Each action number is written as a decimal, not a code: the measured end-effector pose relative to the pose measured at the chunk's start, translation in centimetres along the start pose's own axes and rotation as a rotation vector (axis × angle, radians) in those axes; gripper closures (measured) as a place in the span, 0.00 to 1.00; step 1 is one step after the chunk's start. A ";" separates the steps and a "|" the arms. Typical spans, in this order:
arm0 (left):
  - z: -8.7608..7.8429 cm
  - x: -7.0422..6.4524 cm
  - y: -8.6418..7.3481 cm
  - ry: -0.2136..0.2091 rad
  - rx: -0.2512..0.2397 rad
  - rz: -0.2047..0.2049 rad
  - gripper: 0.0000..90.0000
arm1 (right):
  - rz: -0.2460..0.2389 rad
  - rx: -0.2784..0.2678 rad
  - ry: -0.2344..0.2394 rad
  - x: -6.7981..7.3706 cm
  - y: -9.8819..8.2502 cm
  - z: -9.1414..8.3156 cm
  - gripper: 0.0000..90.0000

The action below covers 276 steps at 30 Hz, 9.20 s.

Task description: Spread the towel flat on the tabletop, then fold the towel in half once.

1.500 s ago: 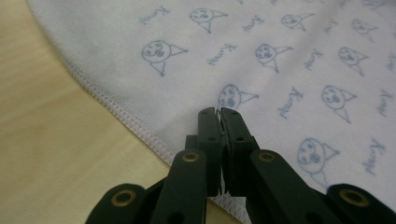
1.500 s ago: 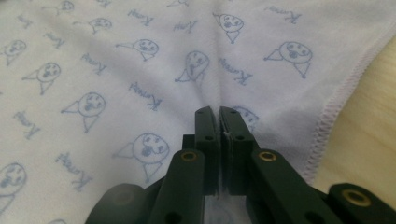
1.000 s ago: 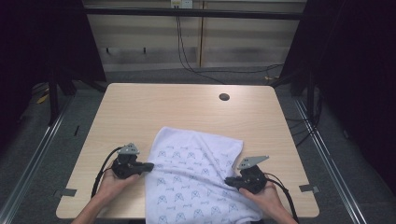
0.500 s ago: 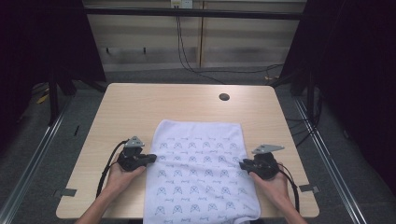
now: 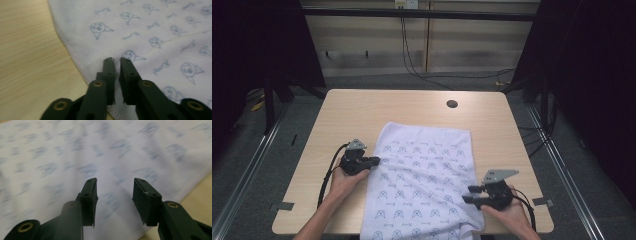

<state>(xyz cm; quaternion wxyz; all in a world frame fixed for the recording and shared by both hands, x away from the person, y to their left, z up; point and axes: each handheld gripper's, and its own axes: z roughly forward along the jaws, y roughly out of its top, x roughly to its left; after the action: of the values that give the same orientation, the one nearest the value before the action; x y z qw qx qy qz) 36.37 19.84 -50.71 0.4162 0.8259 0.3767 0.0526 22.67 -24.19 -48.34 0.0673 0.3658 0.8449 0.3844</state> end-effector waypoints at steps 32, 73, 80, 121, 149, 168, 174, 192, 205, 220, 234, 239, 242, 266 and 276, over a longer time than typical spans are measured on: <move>-3.1 -5.8 -3.4 -0.117 0.112 0.142 0.98 | 0.066 0.026 -0.068 -3.7 2.1 3.4 0.99; 1.7 -1.9 1.9 -0.125 -0.005 0.048 0.52 | 0.114 -0.021 -0.130 -9.9 3.2 3.7 0.96; 3.0 -4.9 2.1 -0.126 0.068 0.175 0.66 | 0.121 -0.030 -0.117 -9.6 3.3 3.4 0.96; -9.4 1.2 13.3 -0.005 -0.347 0.049 0.95 | 0.112 -0.442 -0.122 -12.2 16.6 -6.5 0.98; -9.8 -2.0 16.4 -0.044 -0.375 0.132 0.96 | 0.052 -0.491 -0.218 -12.0 18.3 -11.8 0.98; -7.2 -5.9 1.3 -0.226 -0.143 0.107 0.93 | 0.081 -0.251 0.020 -4.9 4.5 -4.8 0.98; -6.5 -7.6 -2.1 -0.265 -0.026 0.113 0.92 | 0.086 -0.163 0.073 -2.4 1.9 -3.7 0.98; -3.4 -7.4 -3.9 -0.146 0.116 0.149 0.96 | 0.107 0.058 0.004 -2.6 -0.8 -0.1 0.98; -1.5 -3.2 -1.3 -0.038 0.070 0.081 0.96 | 0.127 0.031 -0.077 -6.2 0.9 1.2 0.98; 0.5 0.6 1.3 0.014 0.044 0.036 0.96 | 0.141 0.033 -0.149 -10.0 4.2 3.8 0.98; 2.9 3.8 4.1 0.068 0.016 -0.002 0.96 | 0.179 -0.001 -0.210 -13.7 6.9 6.1 0.98; 3.7 4.5 4.8 0.074 0.007 -0.014 0.96 | 0.209 -0.006 -0.257 -15.4 8.3 7.1 0.98; 4.0 4.8 4.9 0.074 -0.021 -0.036 0.95 | 0.235 -0.024 -0.292 -16.3 8.9 7.7 0.98; -11.3 -1.9 9.9 -0.022 -0.334 0.156 0.94 | 0.031 -0.417 -0.181 -9.0 13.8 -6.9 0.98; -15.1 -6.6 5.1 -0.113 -0.316 0.212 0.91 | -0.037 -0.453 -0.061 -2.4 8.5 -12.1 0.98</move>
<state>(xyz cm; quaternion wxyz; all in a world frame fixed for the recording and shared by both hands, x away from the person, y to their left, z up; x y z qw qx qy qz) 28.58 23.36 -35.75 0.5532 0.7870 0.2508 0.1083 24.46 -29.37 -34.36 0.1802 0.3373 0.7410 0.5520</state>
